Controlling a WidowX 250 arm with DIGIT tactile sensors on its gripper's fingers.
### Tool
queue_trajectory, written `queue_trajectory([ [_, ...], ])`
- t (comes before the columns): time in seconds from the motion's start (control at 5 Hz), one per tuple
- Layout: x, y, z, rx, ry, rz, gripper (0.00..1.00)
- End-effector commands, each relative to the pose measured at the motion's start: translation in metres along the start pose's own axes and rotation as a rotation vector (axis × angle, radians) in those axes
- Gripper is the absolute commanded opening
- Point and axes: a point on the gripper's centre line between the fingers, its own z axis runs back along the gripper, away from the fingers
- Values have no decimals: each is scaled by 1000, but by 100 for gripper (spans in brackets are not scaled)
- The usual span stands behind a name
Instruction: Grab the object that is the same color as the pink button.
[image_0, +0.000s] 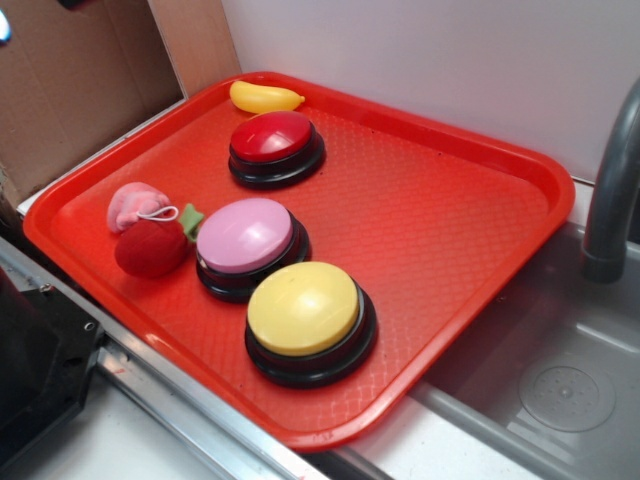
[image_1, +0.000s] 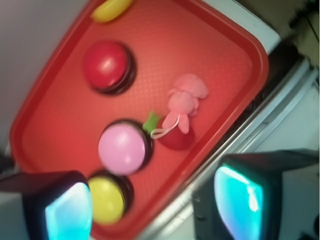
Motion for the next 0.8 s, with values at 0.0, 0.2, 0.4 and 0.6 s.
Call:
queue_trajectory([
  [0.0, 37, 13, -55, -51, -96, 432, 100],
  [0.2, 47, 16, -81, -62, -145, 509, 100],
  [0.4, 53, 25, -100, -38, -185, 534, 100],
  [0.6, 54, 32, -117, 15, -208, 525, 100],
])
